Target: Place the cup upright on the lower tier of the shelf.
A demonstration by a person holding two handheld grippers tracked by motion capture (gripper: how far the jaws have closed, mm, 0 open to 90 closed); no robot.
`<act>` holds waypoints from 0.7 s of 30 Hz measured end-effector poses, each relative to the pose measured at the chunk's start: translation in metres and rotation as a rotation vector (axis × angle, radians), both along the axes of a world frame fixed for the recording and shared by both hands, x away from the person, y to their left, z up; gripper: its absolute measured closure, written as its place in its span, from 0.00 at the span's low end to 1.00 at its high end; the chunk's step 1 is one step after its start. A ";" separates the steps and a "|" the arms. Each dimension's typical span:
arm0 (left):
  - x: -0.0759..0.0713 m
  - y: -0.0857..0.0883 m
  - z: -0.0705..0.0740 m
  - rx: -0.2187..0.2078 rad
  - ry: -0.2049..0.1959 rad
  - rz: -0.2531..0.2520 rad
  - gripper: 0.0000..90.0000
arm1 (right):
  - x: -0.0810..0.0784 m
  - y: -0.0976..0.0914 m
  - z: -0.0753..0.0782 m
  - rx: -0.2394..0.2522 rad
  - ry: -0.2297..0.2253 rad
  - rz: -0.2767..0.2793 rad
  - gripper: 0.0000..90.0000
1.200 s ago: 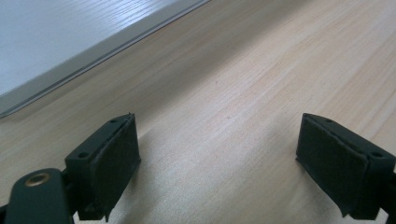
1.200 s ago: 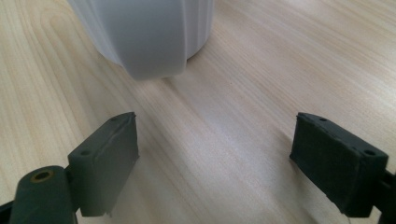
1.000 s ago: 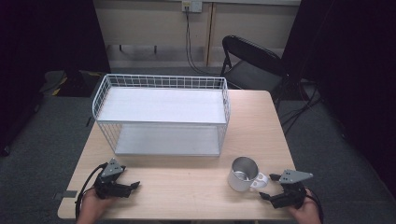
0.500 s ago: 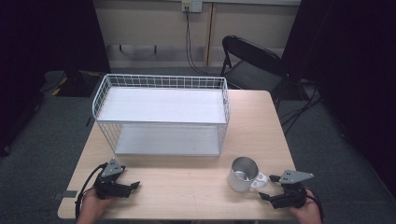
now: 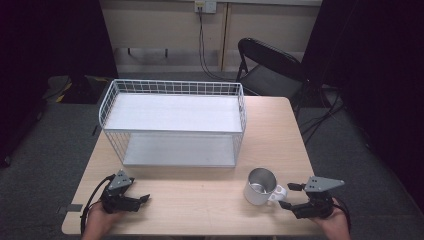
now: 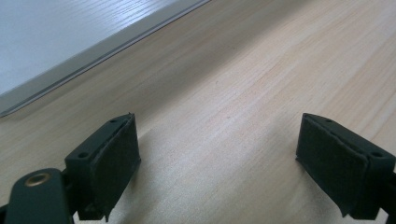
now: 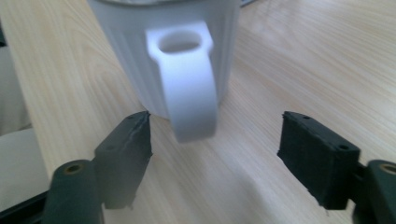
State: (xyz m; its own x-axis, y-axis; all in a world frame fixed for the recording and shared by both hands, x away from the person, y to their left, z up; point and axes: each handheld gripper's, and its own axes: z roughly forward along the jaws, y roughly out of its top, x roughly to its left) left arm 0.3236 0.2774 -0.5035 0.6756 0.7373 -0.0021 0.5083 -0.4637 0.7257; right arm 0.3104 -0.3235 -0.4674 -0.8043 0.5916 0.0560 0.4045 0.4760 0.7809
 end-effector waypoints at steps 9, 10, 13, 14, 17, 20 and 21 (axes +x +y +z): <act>0.000 0.000 0.000 -0.001 0.000 0.000 0.14 | 0.003 0.008 0.011 0.024 0.006 0.029 0.39; 0.000 0.000 0.000 -0.001 0.000 0.000 0.14 | 0.003 0.008 0.012 0.028 0.007 0.033 0.41; 0.000 0.000 0.000 -0.001 0.000 0.000 0.14 | 0.005 0.009 0.013 0.033 0.016 0.043 0.45; 0.000 0.000 0.000 -0.001 0.000 0.001 0.14 | 0.005 0.010 0.014 0.032 0.022 0.047 0.46; 0.000 0.000 0.000 0.000 0.000 0.000 0.14 | 0.006 0.012 0.015 0.031 0.023 0.053 0.49; 0.000 0.000 0.000 0.000 0.000 0.000 0.14 | 0.007 0.013 0.016 0.036 0.026 0.063 0.52; 0.000 0.000 0.000 -0.001 0.000 0.001 0.14 | 0.007 0.014 0.017 0.036 0.028 0.069 0.52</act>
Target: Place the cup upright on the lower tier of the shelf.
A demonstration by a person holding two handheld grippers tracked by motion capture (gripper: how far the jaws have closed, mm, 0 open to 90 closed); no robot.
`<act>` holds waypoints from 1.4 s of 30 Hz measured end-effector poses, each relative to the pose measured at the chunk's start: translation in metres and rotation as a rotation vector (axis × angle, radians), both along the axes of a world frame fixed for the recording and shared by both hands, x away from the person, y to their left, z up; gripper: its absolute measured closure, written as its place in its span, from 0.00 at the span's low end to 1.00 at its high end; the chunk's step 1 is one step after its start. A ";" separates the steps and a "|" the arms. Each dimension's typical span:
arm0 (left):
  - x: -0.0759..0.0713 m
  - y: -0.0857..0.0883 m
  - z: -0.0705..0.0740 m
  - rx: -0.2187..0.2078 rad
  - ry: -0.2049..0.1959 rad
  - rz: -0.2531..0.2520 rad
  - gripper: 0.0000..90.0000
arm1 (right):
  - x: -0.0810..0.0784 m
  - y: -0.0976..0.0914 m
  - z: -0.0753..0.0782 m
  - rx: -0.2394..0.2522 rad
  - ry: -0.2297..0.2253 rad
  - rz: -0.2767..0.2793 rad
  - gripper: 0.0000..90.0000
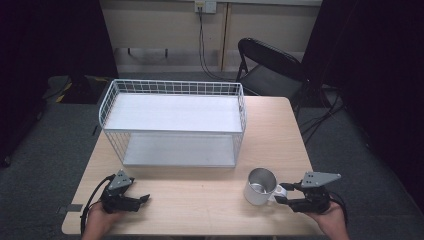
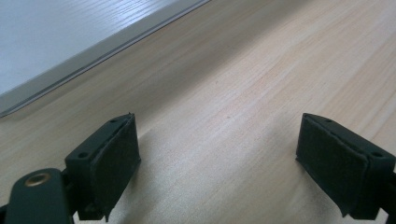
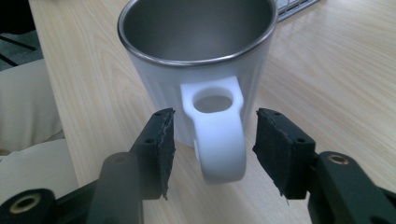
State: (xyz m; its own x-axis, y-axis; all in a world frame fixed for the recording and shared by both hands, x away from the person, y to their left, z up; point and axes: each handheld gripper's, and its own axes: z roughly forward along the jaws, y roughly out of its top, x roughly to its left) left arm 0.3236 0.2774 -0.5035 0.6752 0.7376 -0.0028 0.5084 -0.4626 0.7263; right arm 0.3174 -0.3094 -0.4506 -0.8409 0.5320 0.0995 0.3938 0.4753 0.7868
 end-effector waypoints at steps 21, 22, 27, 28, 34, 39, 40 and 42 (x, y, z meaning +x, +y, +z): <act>0.000 0.000 0.000 0.000 0.000 0.000 0.14 | 0.000 0.009 0.001 -0.037 0.000 0.037 0.78; 0.000 0.000 0.000 0.001 0.000 0.000 0.14 | 0.000 0.009 0.000 -0.037 -0.001 0.037 0.78; 0.000 0.000 0.000 0.001 0.000 0.000 0.14 | -0.002 0.009 0.000 -0.036 -0.014 0.031 0.79; 0.000 0.000 0.000 0.001 0.000 0.000 0.14 | -0.002 0.009 0.000 -0.032 -0.014 0.031 0.79; 0.000 0.000 0.000 0.000 0.000 0.000 0.14 | -0.005 0.008 -0.002 -0.021 -0.028 0.019 0.79; 0.000 0.000 0.000 0.000 0.000 0.000 0.14 | -0.006 0.009 -0.002 -0.016 -0.041 0.009 0.79; 0.000 0.000 0.000 0.001 0.000 0.000 0.14 | -0.007 0.009 -0.002 -0.016 -0.044 0.008 0.79; 0.000 0.000 0.000 0.001 0.000 0.000 0.14 | -0.007 0.008 -0.002 -0.012 -0.043 0.008 0.79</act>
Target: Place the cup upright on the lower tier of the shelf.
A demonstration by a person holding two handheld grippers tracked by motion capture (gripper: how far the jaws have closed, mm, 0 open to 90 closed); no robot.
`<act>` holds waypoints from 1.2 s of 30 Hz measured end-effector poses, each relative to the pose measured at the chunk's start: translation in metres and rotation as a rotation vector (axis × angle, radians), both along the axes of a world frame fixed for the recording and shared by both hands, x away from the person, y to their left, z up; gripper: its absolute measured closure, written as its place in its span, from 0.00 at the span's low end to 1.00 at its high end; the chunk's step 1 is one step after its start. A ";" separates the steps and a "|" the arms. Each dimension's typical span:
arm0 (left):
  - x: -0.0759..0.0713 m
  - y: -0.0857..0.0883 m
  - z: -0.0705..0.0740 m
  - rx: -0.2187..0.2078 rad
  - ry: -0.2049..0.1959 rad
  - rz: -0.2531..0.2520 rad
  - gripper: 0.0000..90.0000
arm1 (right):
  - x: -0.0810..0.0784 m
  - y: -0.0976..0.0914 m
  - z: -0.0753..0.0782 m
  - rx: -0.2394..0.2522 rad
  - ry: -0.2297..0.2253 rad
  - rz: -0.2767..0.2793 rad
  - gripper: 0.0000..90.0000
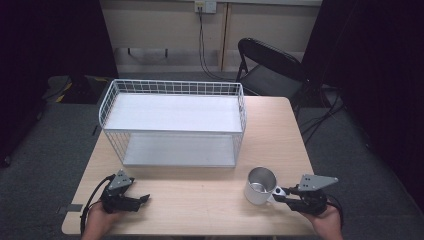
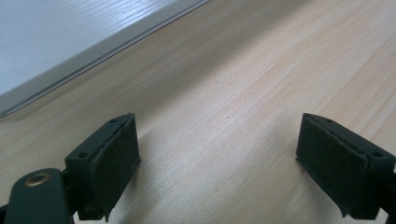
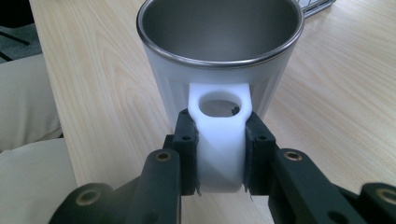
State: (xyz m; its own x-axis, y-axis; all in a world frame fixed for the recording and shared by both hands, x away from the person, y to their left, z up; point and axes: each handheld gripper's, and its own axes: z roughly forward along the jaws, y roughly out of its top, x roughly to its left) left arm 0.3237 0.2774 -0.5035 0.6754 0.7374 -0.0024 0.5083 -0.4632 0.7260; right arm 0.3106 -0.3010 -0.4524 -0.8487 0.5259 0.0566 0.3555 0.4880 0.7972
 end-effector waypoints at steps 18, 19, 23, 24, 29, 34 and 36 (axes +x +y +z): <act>0.000 0.000 0.000 0.000 0.000 -0.001 0.14 | 0.007 0.009 0.013 0.034 -0.010 -0.004 0.79; 0.000 0.000 0.000 0.001 0.000 -0.002 0.14 | 0.008 0.010 0.014 0.035 -0.012 -0.003 0.79; 0.000 0.000 0.000 -0.002 0.003 -0.003 0.13 | 0.011 0.016 0.016 0.038 -0.009 0.004 0.79; 0.000 0.000 0.000 -0.002 0.003 -0.004 0.13 | 0.012 0.018 0.017 0.042 -0.010 0.007 0.79; 0.000 -0.001 0.000 -0.007 0.007 -0.003 0.13 | 0.015 0.026 0.020 0.045 -0.004 0.024 0.79; 0.000 -0.001 -0.001 -0.011 0.013 -0.004 0.12 | 0.018 0.034 0.022 0.042 -0.004 0.037 0.79; 0.000 -0.001 -0.001 -0.011 0.013 -0.005 0.12 | 0.019 0.037 0.023 0.041 -0.002 0.042 0.79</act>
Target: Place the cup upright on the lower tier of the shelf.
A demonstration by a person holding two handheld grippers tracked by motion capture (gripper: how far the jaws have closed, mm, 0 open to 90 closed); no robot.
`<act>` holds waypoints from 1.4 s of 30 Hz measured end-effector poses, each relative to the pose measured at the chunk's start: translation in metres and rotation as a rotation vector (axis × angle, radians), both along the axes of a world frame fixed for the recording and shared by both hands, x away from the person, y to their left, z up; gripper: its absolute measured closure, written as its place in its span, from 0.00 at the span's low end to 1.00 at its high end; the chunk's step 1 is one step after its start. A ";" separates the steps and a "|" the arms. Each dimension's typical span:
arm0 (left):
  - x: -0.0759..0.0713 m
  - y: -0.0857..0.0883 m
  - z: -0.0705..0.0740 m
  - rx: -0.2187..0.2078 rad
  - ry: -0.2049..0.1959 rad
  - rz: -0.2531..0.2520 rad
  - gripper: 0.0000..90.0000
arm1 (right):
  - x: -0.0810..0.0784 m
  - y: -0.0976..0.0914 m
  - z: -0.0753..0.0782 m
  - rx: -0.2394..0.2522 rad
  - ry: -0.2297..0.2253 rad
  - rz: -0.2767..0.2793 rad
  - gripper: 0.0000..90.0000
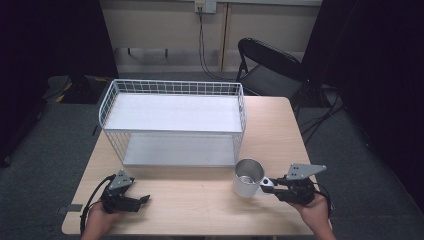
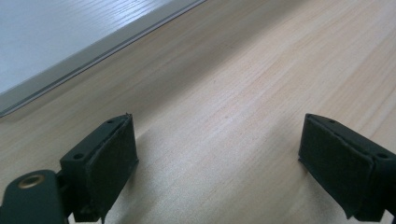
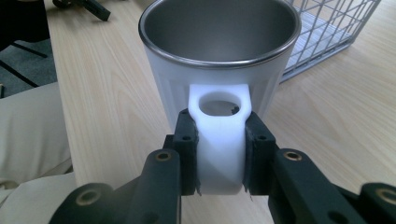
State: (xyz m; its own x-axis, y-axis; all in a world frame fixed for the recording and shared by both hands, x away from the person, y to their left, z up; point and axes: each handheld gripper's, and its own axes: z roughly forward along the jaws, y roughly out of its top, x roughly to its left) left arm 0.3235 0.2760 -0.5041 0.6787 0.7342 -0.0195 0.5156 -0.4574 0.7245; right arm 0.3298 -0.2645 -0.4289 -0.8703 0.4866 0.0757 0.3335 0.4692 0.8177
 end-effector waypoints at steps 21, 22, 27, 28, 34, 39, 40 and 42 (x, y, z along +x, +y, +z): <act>0.000 0.000 0.000 0.002 0.003 -0.005 0.11 | 0.008 0.034 0.011 0.002 0.009 0.059 0.79; 0.000 0.000 0.000 0.003 0.003 -0.005 0.10 | 0.008 0.036 0.011 0.002 0.009 0.059 0.79; 0.000 -0.001 0.000 0.003 0.003 -0.006 0.10 | 0.010 0.043 0.011 0.015 0.014 0.067 0.79; 0.000 -0.001 0.000 0.003 0.003 -0.006 0.10 | 0.010 0.043 0.011 0.015 0.014 0.067 0.79; 0.000 -0.001 0.000 0.003 0.003 -0.008 0.10 | 0.014 0.054 0.015 0.025 0.012 0.078 0.79; 0.001 -0.001 0.000 0.007 0.000 -0.011 0.09 | 0.015 0.062 0.017 0.029 0.008 0.086 0.79; 0.001 -0.001 0.000 0.007 0.000 -0.011 0.09 | 0.015 0.064 0.018 0.027 0.008 0.088 0.79; 0.001 -0.001 0.000 0.008 0.000 -0.013 0.09 | 0.016 0.066 0.019 0.024 0.005 0.092 0.79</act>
State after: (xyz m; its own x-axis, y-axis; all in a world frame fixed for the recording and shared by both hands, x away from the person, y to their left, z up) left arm 0.3241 0.2754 -0.5041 0.6878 0.7257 -0.0135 0.5099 -0.4699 0.7206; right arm 0.3458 -0.1981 -0.4104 -0.9109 0.4024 0.0909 0.2937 0.4780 0.8278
